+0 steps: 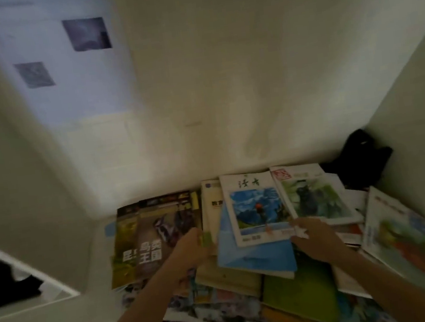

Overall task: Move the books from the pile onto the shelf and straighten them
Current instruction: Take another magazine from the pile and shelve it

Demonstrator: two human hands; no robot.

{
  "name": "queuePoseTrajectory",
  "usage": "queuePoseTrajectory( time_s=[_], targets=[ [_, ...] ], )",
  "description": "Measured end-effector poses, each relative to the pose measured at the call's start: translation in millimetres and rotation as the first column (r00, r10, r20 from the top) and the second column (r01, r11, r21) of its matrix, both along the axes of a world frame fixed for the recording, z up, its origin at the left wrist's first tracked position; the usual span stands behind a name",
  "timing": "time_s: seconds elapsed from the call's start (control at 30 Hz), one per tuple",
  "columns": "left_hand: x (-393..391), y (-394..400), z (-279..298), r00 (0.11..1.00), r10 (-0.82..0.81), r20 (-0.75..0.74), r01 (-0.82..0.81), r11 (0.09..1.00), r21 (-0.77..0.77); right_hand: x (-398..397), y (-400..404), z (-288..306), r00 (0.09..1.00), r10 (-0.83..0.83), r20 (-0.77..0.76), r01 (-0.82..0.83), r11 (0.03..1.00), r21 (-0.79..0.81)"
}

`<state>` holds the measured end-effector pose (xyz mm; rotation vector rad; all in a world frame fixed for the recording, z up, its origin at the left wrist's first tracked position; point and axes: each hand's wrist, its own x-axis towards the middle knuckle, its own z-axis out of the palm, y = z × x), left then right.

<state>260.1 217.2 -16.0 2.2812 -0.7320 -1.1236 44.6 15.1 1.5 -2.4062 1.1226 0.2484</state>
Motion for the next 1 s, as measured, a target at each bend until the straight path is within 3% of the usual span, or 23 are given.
queuePoseTrajectory(
  time_s=[0.13,0.27,0.37,0.43,0.5,0.6,0.67,0.77,0.83,0.87,0.93,1.0],
  targets=[
    [-4.3,-44.7,-23.7,0.999,0.031,-0.014,-0.031,0.998,-0.049,22.0,-8.7,-34.4,0.973,-0.211,0.097,0.214,0.977,-0.02],
    [-4.3,-69.8,-39.8,0.994,0.048,0.095,-0.042,0.997,-0.072,55.3,-8.4,-59.7,0.851,-0.459,0.254,0.47,0.882,0.02],
    [-2.7,-79.4,-40.2,0.991,0.099,0.084,-0.097,0.995,-0.031,62.4,0.2,-63.2,0.883,-0.433,0.179,0.443,0.896,-0.021],
    [-10.5,-87.7,-42.4,0.969,0.069,0.238,-0.071,0.997,0.001,58.2,16.1,-61.4,0.939,-0.341,0.049,0.342,0.909,-0.238],
    [-25.9,-95.0,-42.8,0.935,0.022,0.355,-0.043,0.998,0.049,50.9,36.5,-62.1,0.948,-0.316,-0.023,0.293,0.903,-0.315],
    [-48.0,-94.8,-41.6,0.859,-0.068,0.508,-0.008,0.989,0.145,37.3,63.6,-72.4,0.941,-0.338,-0.014,0.338,0.941,-0.035],
    [-51.2,-89.5,-44.2,0.85,-0.042,0.525,-0.014,0.995,0.102,28.8,72.6,-76.9,0.867,-0.471,0.164,0.451,0.881,0.145],
    [-44.1,-84.8,-51.1,0.92,0.085,0.384,-0.085,0.996,-0.016,17.2,65.6,-68.0,0.685,-0.665,0.298,0.628,0.746,0.22],
    [-37.1,-87.0,-51.2,0.951,0.171,0.258,-0.164,0.985,-0.047,12.8,50.8,-60.5,0.565,-0.785,0.255,0.693,0.619,0.368],
    [-33.3,-89.0,-49.2,0.954,0.245,0.172,-0.239,0.969,-0.057,11.3,43.2,-57.9,0.569,-0.799,0.197,0.693,0.594,0.408],
    [-28.7,-93.1,-39.4,0.923,0.382,-0.053,-0.385,0.921,-0.056,8.8,34.0,-55.2,0.693,-0.715,0.091,0.648,0.673,0.356],
    [-28.0,-92.6,-34.1,0.893,0.399,-0.206,-0.42,0.905,-0.07,6.8,32.3,-55.0,0.757,-0.642,0.119,0.577,0.743,0.338]
  ],
)
